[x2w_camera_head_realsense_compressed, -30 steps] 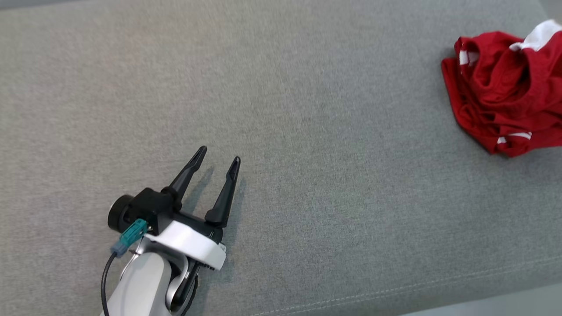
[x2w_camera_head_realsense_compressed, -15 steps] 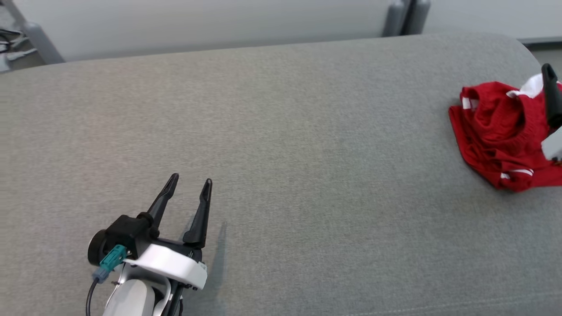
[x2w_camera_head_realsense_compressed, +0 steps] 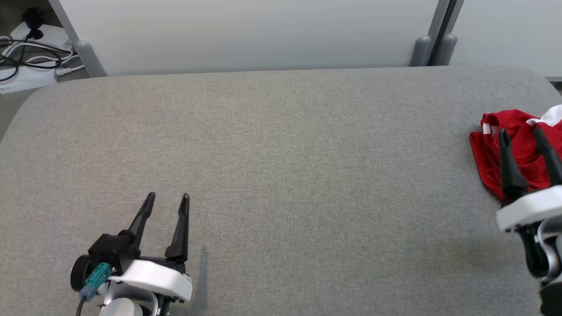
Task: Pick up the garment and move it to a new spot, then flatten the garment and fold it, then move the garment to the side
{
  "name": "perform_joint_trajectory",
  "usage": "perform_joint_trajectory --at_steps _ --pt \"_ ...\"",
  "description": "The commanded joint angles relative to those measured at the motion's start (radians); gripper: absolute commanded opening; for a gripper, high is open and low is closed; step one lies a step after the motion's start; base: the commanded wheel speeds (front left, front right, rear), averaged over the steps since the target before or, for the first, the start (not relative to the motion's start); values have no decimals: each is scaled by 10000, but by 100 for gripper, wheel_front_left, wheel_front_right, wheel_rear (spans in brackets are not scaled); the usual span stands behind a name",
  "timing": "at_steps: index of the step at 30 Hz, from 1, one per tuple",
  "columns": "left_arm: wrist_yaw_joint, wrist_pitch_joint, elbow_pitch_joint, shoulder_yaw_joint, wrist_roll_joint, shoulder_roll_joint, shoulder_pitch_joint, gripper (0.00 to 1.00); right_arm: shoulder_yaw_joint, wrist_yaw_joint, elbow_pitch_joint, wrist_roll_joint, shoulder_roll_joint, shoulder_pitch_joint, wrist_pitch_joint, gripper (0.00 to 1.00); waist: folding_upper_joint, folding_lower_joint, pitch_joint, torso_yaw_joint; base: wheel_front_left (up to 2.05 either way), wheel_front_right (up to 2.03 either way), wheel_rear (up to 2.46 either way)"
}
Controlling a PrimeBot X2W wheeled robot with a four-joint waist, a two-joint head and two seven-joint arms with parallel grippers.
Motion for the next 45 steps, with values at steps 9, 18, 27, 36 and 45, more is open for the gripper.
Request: perform_joint_trajectory --at_steps 9,18,27,36,45 --pt "273 -23 -243 651 375 45 151 100 -473 71 -975 -863 693 1458 -116 100 0 0 -329 121 0 0 0" --pt "363 -23 -181 726 403 32 566 100 -469 71 -1019 -1006 1232 2310 -116 100 0 0 -712 181 0 0 0" --pt "296 -23 -223 739 298 31 726 100 -455 71 -1118 -1399 1357 2452 -116 100 0 0 -743 191 0 0 0" --pt "239 98 625 413 126 -129 1129 0 -678 -3 -373 -1180 1786 2844 79 0 0 0 -721 172 0 0 0" --pt "212 348 545 506 -792 -119 1083 0 -790 2 -526 -363 1851 2878 318 0 0 10 -741 162 0 0 0"
